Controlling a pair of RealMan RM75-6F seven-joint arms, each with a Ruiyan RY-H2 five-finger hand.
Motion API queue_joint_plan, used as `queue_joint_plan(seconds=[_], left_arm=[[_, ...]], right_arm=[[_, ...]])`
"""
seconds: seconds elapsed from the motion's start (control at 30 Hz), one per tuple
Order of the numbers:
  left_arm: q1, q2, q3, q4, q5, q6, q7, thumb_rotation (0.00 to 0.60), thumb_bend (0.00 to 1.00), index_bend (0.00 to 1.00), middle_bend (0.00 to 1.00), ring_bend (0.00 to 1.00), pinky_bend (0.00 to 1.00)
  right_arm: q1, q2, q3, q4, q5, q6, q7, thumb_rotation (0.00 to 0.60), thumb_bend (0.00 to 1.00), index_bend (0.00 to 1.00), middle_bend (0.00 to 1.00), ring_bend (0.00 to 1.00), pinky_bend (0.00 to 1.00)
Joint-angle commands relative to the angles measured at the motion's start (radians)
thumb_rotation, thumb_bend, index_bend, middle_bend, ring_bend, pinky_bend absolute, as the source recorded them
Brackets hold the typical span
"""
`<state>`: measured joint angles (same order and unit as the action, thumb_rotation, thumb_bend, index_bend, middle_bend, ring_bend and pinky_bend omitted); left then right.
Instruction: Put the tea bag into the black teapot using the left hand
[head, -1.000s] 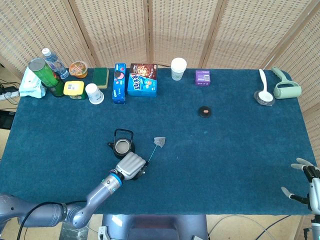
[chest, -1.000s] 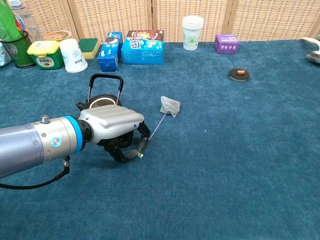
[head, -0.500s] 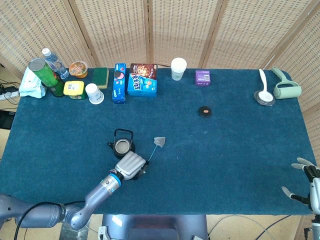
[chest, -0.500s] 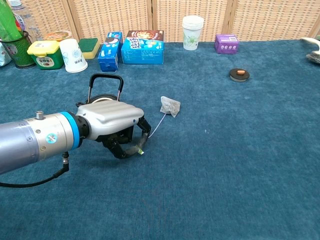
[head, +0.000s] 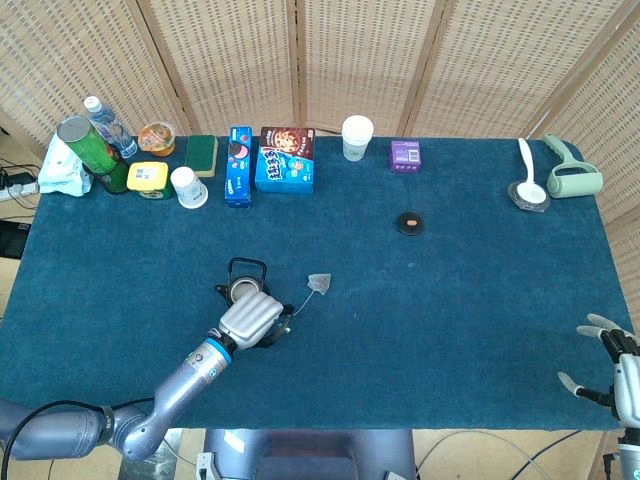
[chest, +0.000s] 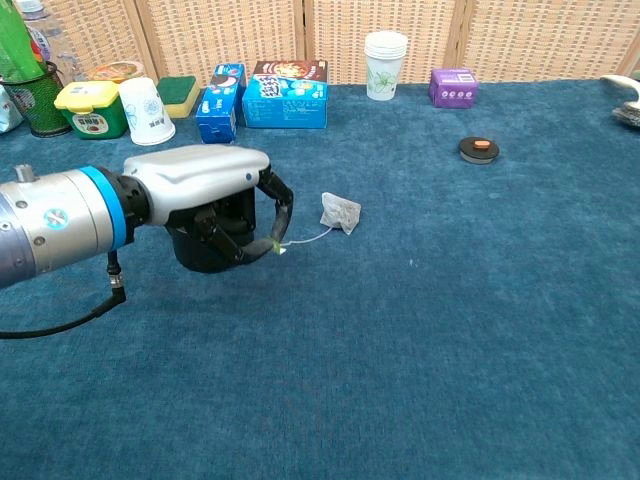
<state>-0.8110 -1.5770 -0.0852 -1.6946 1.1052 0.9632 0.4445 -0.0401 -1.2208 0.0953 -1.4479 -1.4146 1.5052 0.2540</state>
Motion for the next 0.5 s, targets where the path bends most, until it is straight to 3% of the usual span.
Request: queue_joint_plan(seconds=[0.03, 0.27, 0.5], left_arm=[[0.007, 0.010, -0.023, -0.009, 0.025, 0.021, -0.033, 0.600, 0.52, 0.61, 1.00, 0.98, 0.90], [0.006, 0.018, -0.098, -0.004, 0.058, 0.074, -0.093, 0.600, 0.52, 0.61, 1.00, 0.98, 0.90], [0.008, 0.021, -0.141, -0.003, 0.072, 0.111, -0.129, 0.600, 0.52, 0.62, 1.00, 0.98, 0.90]], right_arm=[[-0.001, 0.000, -0.001, 0.000, -0.001, 0.001, 0.000, 0.600, 0.03, 0.31, 0.22, 0.24, 0.18], [-0.003, -0.007, -0.006, 0.008, 0.004, -0.008, 0.014, 0.600, 0.03, 0.31, 0.23, 0.24, 0.18], [-0.008, -0.011, -0.005, 0.024, 0.018, -0.017, 0.032, 0.600, 0.03, 0.31, 0.23, 0.24, 0.18]])
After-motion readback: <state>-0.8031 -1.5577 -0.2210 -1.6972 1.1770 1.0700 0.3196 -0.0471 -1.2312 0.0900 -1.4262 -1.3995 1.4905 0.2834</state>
